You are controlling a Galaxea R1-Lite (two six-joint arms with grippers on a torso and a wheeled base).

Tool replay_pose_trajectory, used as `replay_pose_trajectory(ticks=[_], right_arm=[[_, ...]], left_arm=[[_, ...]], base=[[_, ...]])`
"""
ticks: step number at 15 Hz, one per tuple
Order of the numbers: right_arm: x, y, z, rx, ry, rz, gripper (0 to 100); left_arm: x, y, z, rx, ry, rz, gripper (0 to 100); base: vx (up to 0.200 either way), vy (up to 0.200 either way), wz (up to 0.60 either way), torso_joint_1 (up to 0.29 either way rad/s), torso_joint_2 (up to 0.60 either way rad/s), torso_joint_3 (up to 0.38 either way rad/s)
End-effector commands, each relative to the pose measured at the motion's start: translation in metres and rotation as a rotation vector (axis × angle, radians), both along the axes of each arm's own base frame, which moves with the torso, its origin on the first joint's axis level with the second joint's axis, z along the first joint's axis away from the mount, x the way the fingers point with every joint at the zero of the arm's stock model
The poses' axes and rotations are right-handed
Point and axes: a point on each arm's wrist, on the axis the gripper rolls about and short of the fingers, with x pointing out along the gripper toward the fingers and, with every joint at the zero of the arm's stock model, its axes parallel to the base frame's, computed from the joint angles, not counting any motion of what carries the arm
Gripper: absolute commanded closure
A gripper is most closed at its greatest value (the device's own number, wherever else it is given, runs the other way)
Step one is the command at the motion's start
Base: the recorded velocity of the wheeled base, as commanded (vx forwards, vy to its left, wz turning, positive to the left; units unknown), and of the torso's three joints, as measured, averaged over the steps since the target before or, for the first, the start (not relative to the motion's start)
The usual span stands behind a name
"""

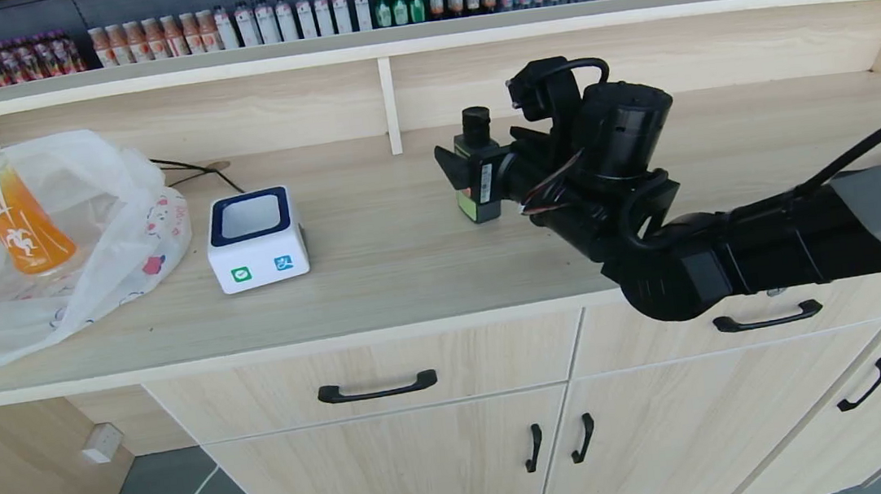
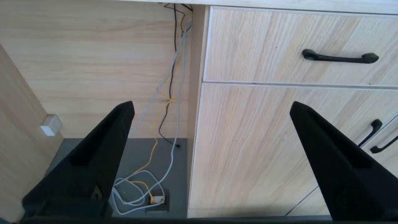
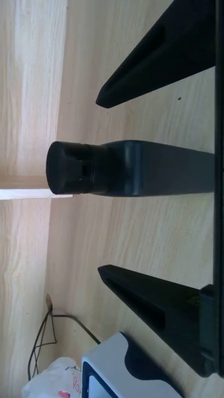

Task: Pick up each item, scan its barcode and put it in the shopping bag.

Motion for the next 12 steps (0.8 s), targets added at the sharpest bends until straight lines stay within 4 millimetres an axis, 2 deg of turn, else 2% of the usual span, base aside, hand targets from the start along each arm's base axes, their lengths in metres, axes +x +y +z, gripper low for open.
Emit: replay_pose_trajectory(ticks=[1,6,12], right_arm=[[0.009,0.002,-0.010,-0.011,0.011,-0.001,0],[0.025,0.007,-0.017,-0.004,0.001,-0.007,0],[0.033,0.011,-0.021,-0.009,0.009,-0.010,0]], left_arm=[[0.000,0.000,0.000,0.000,-0.001,0.001,0],[0.000,0.000,0.000,0.000,-0.001,0.001,0],[0.000,0.000,0.000,0.000,-0.001,0.001,0]], base=[[0.000,0.000,0.00,0.000,0.00,0.000],[0.000,0.000,0.00,0.000,0.00,0.000],[0.000,0.000,0.00,0.000,0.00,0.000]])
